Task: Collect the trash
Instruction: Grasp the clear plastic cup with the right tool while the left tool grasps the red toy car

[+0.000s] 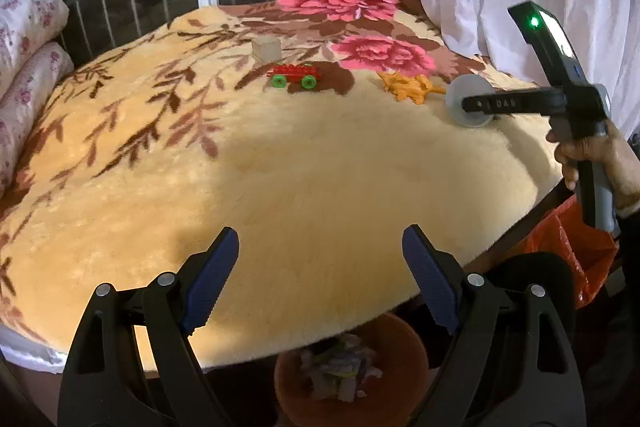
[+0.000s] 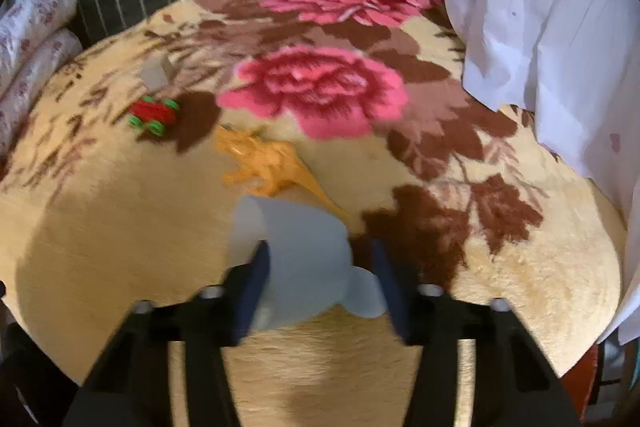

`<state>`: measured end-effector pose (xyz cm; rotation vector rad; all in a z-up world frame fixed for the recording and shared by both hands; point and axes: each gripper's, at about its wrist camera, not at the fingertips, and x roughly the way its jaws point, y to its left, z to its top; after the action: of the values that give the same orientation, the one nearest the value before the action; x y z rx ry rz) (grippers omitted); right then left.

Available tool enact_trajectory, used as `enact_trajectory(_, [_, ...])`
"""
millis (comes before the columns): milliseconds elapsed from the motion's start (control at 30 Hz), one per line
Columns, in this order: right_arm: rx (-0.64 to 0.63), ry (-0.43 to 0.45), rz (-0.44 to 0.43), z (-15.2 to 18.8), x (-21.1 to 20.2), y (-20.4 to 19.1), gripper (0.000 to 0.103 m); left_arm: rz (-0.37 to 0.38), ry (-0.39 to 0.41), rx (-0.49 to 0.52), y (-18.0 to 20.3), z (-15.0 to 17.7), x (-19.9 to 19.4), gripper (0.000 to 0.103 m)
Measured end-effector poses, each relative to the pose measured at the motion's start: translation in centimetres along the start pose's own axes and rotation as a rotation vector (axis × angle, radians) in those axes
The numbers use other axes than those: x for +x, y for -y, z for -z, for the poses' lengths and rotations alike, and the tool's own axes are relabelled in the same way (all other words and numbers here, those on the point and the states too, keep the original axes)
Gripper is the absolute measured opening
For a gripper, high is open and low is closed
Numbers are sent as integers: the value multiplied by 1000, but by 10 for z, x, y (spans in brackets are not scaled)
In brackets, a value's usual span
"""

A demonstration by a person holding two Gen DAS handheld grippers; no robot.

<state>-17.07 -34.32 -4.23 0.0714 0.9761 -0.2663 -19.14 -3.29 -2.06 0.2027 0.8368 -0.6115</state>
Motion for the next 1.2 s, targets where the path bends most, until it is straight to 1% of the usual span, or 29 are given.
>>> enact_trajectory(67, [7, -2, 8, 3, 2, 5, 18, 12, -11, -14, -1, -6, 6, 82])
enact_trajectory(100, [3, 4, 20, 4, 1, 7, 17, 16, -14, -19, -1, -9, 9, 82])
enact_trajectory(200, [-1, 31, 21, 12, -8, 15, 17, 18, -21, -34, -3, -25, 24, 82])
enact_trajectory(300, [-5, 62, 28, 25, -18, 22, 17, 3, -29, -11, -5, -46, 45, 82])
enact_trajectory(367, [14, 83, 9, 33, -25, 29, 17, -4, -30, 10, -8, -62, 60, 82])
enact_trajectory(433, [41, 107, -20, 40, -30, 37, 16, -19, -48, 35, -12, -83, 82, 82])
enact_trajectory(467, [54, 118, -32, 42, -31, 40, 16, -27, -57, 34, -15, -94, 94, 82])
enact_trajectory(500, [67, 129, -43, 44, -33, 43, 16, -18, -80, 28, -20, -107, 110, 82])
enact_trajectory(533, [81, 142, -59, 47, -35, 46, 16, -23, -94, 4, -24, -118, 122, 82])
enact_trajectory(600, [94, 152, -77, 51, -36, 49, 16, -8, -116, -29, -30, -137, 145, 82])
enact_trajectory(667, [98, 164, -91, 53, -38, 50, 16, -33, -130, -43, -31, -151, 166, 82])
enact_trajectory(700, [100, 168, -98, 54, -38, 51, 16, -42, -133, -35, -30, -155, 172, 82])
enact_trajectory(733, [104, 172, -108, 55, -39, 52, 16, -72, -139, -15, -27, -161, 183, 82])
enact_trajectory(800, [109, 174, -125, 55, -39, 54, 16, -115, -156, 6, -24, -167, 198, 82])
enact_trajectory(867, [109, 178, -134, 55, -39, 55, 16, -132, -194, 16, -24, -170, 215, 82])
enact_trajectory(900, [104, 179, -137, 55, -38, 55, 16, -138, -199, 11, -26, -171, 220, 82])
enact_trajectory(1033, [93, 183, -150, 54, -35, 52, 16, -140, -167, 1, -29, -177, 226, 82])
enact_trajectory(1067, [93, 186, -151, 53, -35, 52, 16, -141, -163, 0, -29, -176, 227, 81])
enact_trajectory(1100, [94, 186, -153, 53, -35, 51, 16, -138, -152, 3, -29, -175, 225, 75])
enact_trajectory(1200, [102, 185, -156, 54, -34, 53, 17, -117, -140, -1, -30, -175, 221, 74])
